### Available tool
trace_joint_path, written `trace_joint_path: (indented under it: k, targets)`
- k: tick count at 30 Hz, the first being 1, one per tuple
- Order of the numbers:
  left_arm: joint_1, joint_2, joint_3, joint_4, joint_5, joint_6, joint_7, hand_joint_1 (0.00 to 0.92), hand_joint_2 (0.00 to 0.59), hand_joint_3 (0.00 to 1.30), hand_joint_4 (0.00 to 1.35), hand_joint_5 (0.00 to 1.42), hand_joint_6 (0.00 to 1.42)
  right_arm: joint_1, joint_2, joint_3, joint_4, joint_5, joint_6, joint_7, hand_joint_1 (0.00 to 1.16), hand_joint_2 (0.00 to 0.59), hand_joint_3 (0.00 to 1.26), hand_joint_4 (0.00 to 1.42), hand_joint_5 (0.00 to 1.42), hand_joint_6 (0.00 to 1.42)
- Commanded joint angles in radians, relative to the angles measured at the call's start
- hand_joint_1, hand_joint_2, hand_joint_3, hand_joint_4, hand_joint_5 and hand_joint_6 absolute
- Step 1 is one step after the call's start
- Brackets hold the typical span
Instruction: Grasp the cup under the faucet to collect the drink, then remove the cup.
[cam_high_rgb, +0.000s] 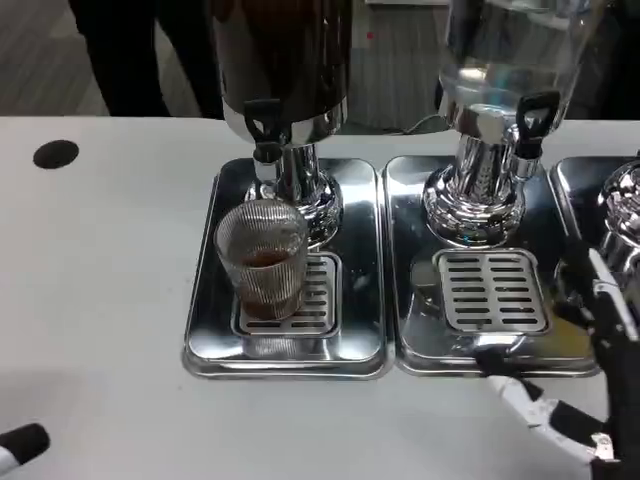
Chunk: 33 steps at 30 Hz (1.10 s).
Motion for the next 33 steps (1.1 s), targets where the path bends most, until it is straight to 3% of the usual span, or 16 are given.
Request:
trace_joint_path:
  k: [1,8,16,33]
  targets:
    - [0.032,0.007,0.043,0.0,-0.021,-0.017,-0.012,0.0,0.0,0.0,0.0,0.0,0.0,-0.059,0.009,0.037,0.084,0.034,-0.029,0.022,0.98,0.16,0.08,0.09,0.12,0.26]
    - [0.075,0.001,0.091,-0.008,-0.043,-0.025,-0.021,0.0,0.0,0.0,0.0,0.0,0.0,-0.149,0.04,0.088,0.224,0.038,-0.057,0.021,0.98,0.159,0.07,0.08,0.12,0.26]
    - [0.118,-0.017,0.125,-0.014,-0.052,-0.047,-0.018,0.0,0.0,0.0,0.0,0.0,0.0,-0.238,0.061,0.12,0.321,0.034,-0.063,0.016,0.98,0.159,0.07,0.08,0.13,0.25]
    - [0.162,-0.053,0.152,-0.023,-0.06,-0.074,-0.021,0.0,0.0,0.0,0.0,0.0,0.0,-0.393,0.099,0.163,0.432,0.022,-0.035,0.011,0.98,0.159,0.08,0.1,0.16,0.26]
